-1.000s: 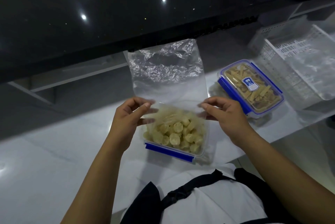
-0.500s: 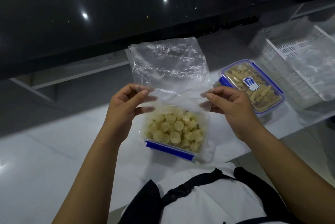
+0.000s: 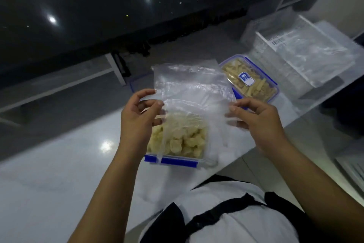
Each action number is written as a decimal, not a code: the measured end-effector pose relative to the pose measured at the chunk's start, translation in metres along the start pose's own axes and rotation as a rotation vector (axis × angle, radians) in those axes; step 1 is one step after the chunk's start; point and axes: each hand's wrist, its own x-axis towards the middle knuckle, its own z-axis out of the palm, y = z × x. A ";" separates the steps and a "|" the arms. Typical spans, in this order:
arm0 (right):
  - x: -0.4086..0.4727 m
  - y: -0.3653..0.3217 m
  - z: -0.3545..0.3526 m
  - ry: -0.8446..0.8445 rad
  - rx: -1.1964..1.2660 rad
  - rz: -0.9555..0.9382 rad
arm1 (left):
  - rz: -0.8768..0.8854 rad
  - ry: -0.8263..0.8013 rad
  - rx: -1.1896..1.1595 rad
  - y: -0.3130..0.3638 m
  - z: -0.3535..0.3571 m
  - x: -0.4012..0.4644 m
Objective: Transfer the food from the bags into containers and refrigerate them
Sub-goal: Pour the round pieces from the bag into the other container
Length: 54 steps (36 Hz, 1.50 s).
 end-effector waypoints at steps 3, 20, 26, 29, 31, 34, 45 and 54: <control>0.000 -0.002 -0.018 0.108 -0.127 -0.077 | 0.032 -0.070 0.010 0.000 0.022 0.006; 0.063 -0.064 -0.139 0.476 -0.579 -0.545 | 0.480 -0.353 0.366 0.066 0.198 0.059; 0.092 -0.092 -0.194 0.606 -0.516 -0.579 | 0.607 -0.467 0.409 0.090 0.278 0.079; 0.109 -0.094 -0.221 0.661 -0.537 -0.568 | 0.617 -0.481 0.399 0.088 0.317 0.091; 0.123 -0.088 -0.239 0.692 -0.573 -0.522 | 0.601 -0.472 0.408 0.077 0.342 0.102; 0.146 -0.076 -0.257 0.647 -0.646 -0.384 | 0.576 -0.478 0.527 0.052 0.373 0.119; 0.236 -0.004 -0.288 0.142 -1.246 0.142 | 0.356 -0.780 1.523 -0.056 0.430 0.166; 0.236 0.004 -0.284 0.140 -1.346 0.137 | 0.352 -0.815 1.496 -0.058 0.422 0.164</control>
